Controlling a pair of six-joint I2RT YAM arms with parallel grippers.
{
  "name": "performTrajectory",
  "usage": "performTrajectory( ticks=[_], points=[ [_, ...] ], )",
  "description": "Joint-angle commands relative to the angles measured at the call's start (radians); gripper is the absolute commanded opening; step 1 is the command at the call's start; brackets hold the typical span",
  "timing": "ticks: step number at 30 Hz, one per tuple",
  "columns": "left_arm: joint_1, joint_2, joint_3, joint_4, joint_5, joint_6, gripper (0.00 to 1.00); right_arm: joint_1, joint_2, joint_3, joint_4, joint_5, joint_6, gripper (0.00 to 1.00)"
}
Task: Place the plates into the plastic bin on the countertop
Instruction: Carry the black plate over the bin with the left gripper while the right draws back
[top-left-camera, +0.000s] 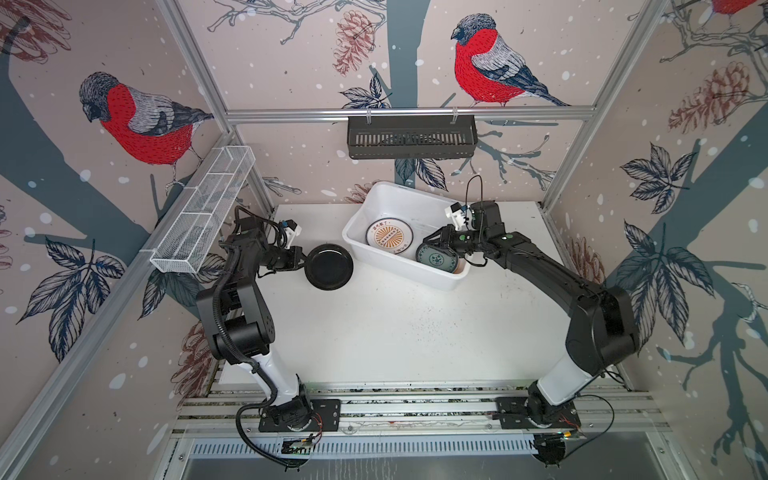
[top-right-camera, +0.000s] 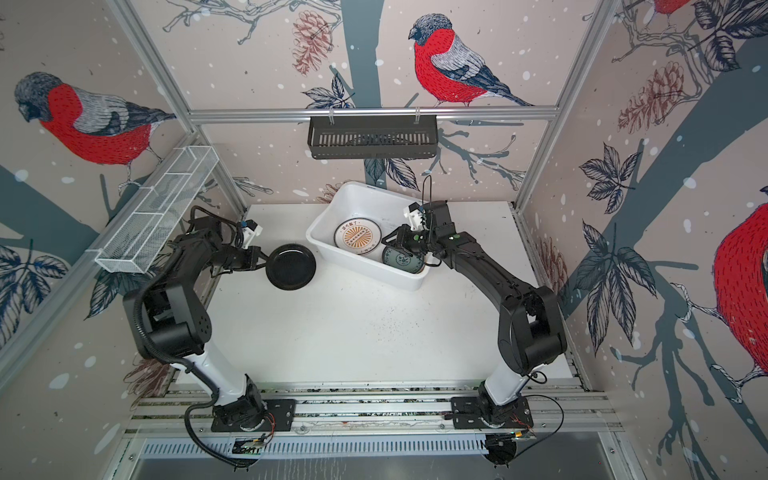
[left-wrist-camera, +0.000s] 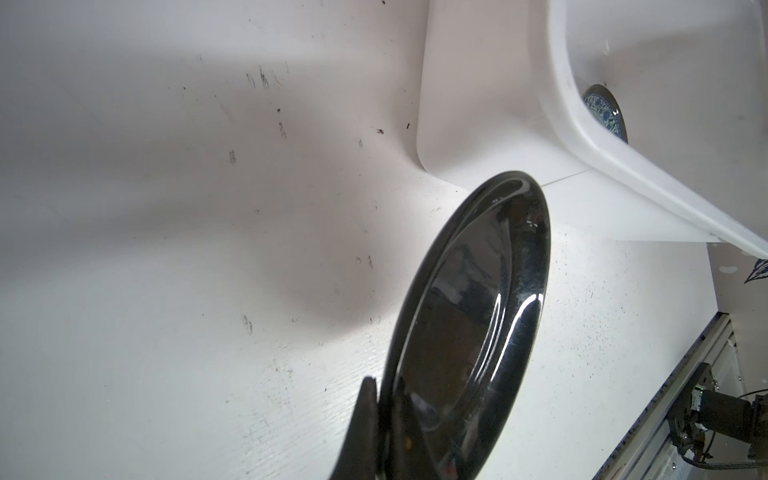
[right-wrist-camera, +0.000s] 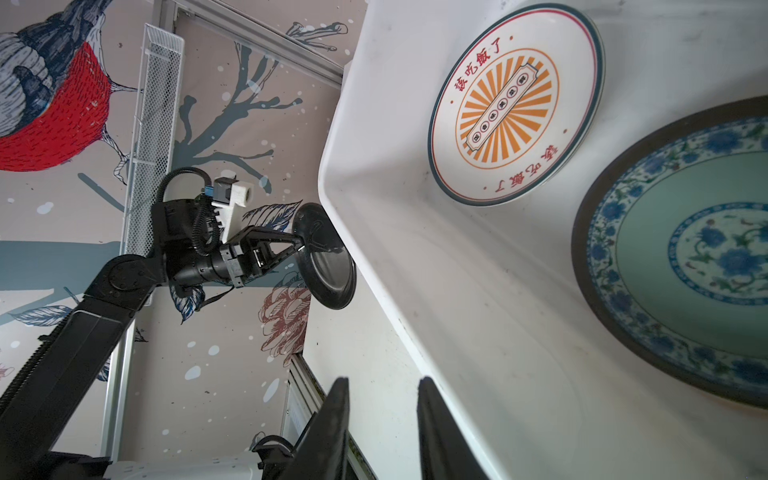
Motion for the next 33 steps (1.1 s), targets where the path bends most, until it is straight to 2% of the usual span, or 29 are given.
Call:
performTrajectory(
  ticks=[1, 14, 20, 25, 33],
  points=[
    [-0.005, -0.034, 0.023, -0.059, 0.022, 0.043, 0.00, 0.000, -0.006, 0.024, -0.070, 0.066, -0.069, 0.31],
    [-0.051, -0.122, 0.083, -0.135, 0.029, 0.061, 0.00, -0.012, -0.014, 0.037, -0.103, 0.075, -0.112, 0.31],
    [-0.088, -0.141, 0.116, -0.136, 0.052, 0.031, 0.00, -0.024, -0.027, 0.036, -0.115, 0.072, -0.123, 0.31],
    [-0.127, -0.116, 0.168, -0.095, 0.063, -0.026, 0.00, -0.039, -0.063, 0.025, -0.126, 0.077, -0.127, 0.31],
    [-0.246, -0.021, 0.308, -0.018, 0.029, -0.121, 0.00, -0.083, -0.147, -0.005, -0.170, 0.086, -0.138, 0.31]
  ],
)
